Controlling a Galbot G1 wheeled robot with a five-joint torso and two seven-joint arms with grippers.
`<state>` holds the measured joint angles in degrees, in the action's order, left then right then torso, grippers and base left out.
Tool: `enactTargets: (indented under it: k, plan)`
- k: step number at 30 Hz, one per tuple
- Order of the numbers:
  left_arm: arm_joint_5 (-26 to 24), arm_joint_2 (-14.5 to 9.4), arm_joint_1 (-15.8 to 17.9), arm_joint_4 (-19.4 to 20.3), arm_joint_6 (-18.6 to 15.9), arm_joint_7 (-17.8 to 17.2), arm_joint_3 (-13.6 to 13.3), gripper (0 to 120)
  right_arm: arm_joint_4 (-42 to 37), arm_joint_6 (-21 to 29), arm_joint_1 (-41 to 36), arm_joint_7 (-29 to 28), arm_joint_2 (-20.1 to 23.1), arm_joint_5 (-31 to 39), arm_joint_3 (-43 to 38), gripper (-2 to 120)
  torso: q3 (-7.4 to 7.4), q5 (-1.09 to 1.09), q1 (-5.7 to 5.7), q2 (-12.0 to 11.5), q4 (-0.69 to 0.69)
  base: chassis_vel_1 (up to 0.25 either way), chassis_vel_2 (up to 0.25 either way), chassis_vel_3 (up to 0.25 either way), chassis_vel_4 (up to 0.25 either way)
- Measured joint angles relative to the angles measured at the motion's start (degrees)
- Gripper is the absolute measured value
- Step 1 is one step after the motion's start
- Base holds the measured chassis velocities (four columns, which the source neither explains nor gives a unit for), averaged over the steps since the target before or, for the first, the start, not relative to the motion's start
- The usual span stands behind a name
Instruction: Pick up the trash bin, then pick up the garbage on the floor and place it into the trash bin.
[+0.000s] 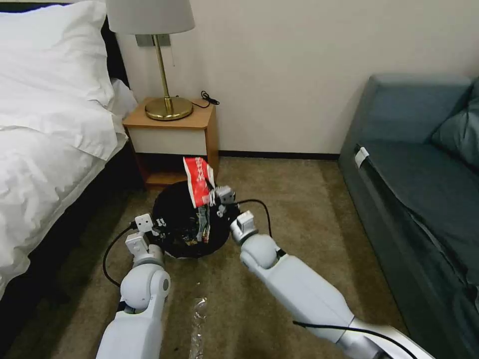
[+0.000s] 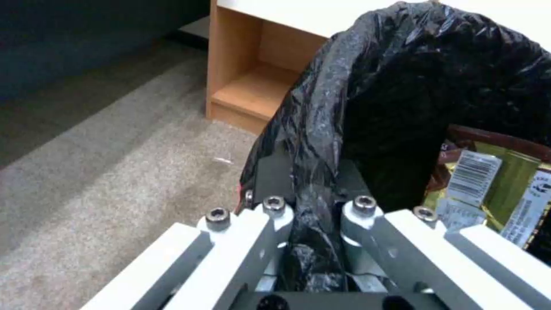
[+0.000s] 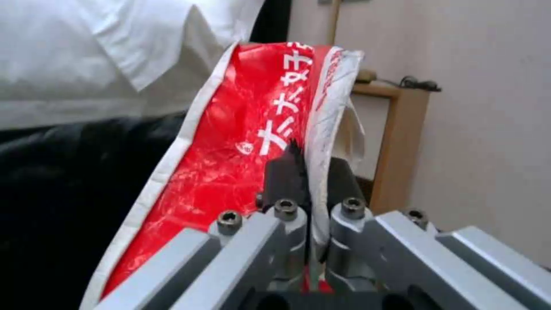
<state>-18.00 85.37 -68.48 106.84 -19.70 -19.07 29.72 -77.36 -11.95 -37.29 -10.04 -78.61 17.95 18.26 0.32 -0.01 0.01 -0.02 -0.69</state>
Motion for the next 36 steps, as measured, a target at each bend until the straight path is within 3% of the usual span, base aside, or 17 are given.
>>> enactTargets:
  k: [2, 8, 20, 22, 28, 36]
  plan:
    - [0.0, 0.0, 0.0, 0.1, -0.1, -0.1, -0.1, 4, 0.4, -0.2, -0.4, 0.0, 0.0, -0.4, 0.3, 0, 0.00, 0.00, 0.00, 0.0, 0.00, 0.000, 0.000, 0.000, 0.000]
    - [0.1, 0.3, 0.0, 0.2, -0.1, -0.1, -0.2, 4, 0.6, -0.5, -1.6, 0.5, 0.1, -1.5, 0.9, 26, 0.00, 0.00, 0.00, 0.0, 0.00, 0.000, 0.000, 0.000, 0.000]
    - [0.3, 0.4, 0.3, 0.0, 0.0, -0.7, 0.2, 4, -0.5, -0.6, -2.4, 1.0, 1.3, -1.5, 1.0, 62, 0.00, 0.00, 0.00, 0.0, 0.00, 0.000, 0.000, 0.000, 0.000]
    - [0.0, -0.1, 0.5, 0.0, 0.0, -0.7, 0.4, 4, -2.2, -0.3, -2.0, 0.7, 1.8, -1.1, -1.4, 78, 0.00, 0.00, 0.00, 0.0, 0.00, 0.000, 0.000, 0.000, 0.000]
    - [-0.4, -0.9, 0.7, -0.7, 0.0, -0.5, 0.4, 4, -5.4, 2.0, -1.2, -1.9, 2.1, -0.8, -7.1, 96, 0.00, 0.00, 0.00, 0.0, 0.01, 0.000, 0.000, 0.000, 0.000]
    - [-1.6, -2.2, 0.8, -1.3, 0.0, -0.4, 0.5, 4, -9.6, 3.6, -4.9, -4.1, 3.3, -1.1, -17.8, 100, 0.00, 0.00, 0.00, 0.0, 0.02, 0.000, 0.000, 0.000, 0.000]
